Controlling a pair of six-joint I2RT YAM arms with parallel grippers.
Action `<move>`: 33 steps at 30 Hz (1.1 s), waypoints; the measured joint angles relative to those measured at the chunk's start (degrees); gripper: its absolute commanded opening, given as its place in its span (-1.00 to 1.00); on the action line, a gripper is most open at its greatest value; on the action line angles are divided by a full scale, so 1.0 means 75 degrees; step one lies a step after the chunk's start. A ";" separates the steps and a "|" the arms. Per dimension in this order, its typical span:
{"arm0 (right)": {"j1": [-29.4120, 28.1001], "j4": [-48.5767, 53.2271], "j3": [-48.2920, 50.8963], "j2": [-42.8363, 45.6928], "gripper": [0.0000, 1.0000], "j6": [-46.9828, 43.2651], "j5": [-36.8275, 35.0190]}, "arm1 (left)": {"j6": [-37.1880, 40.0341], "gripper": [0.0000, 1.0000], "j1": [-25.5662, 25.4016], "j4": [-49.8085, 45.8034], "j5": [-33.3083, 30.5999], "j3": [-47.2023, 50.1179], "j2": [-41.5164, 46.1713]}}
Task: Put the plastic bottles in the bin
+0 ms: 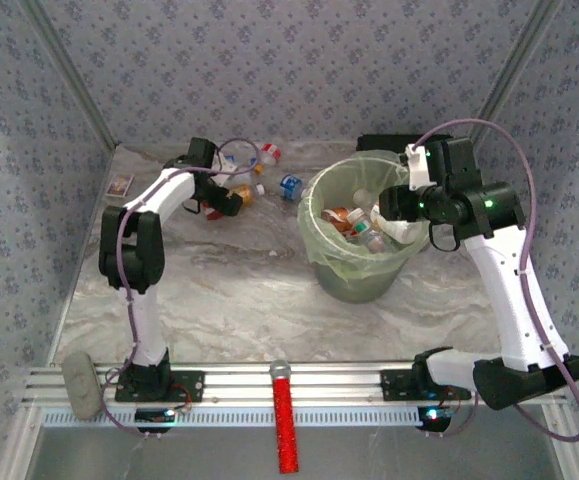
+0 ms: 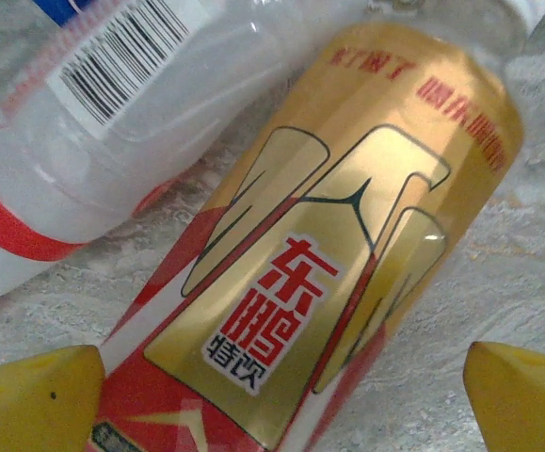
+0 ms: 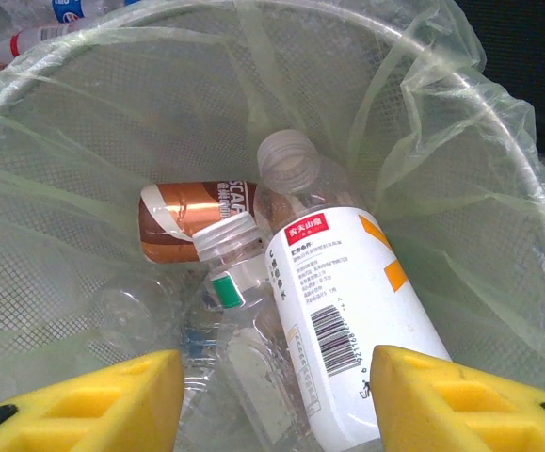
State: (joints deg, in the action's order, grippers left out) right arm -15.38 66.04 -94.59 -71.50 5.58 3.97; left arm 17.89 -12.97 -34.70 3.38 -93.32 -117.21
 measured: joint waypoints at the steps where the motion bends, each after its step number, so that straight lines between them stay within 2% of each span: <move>1: 0.0009 0.0000 0.0000 0.0000 0.13 0.0000 0.0003 | 0.0023 0.90 0.0000 -0.0035 0.0003 0.0000 -0.0023; 9: 0.0070 -0.0003 0.0000 0.0000 0.13 0.0000 0.0050 | 0.0230 0.64 -0.0050 -0.0230 -0.0058 0.0038 -0.0041; 18: 0.0070 0.0006 -0.0023 0.0000 0.13 0.0000 0.0067 | 0.0344 -0.02 -0.0140 -0.0201 -0.0239 0.0064 -0.0105; 24: 0.0070 -0.0017 -0.0102 0.0009 0.13 0.0026 0.0262 | 0.0300 -0.06 -0.0175 -0.0154 -0.0373 0.0277 0.0058; 27: 0.0070 -0.0058 -0.0111 0.0035 0.13 0.0087 0.0411 | 0.0195 -0.06 -0.0219 -0.0201 -0.0335 0.0836 0.0536; 33: -0.0044 -0.0405 -0.0388 0.0032 0.14 0.0347 0.1029 | -0.0557 -0.14 -0.0344 0.0149 0.0015 0.2413 0.2620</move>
State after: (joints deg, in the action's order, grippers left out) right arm -15.70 63.00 -97.49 -71.26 8.19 11.68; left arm 13.72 -15.55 -33.58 3.49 -75.22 -97.56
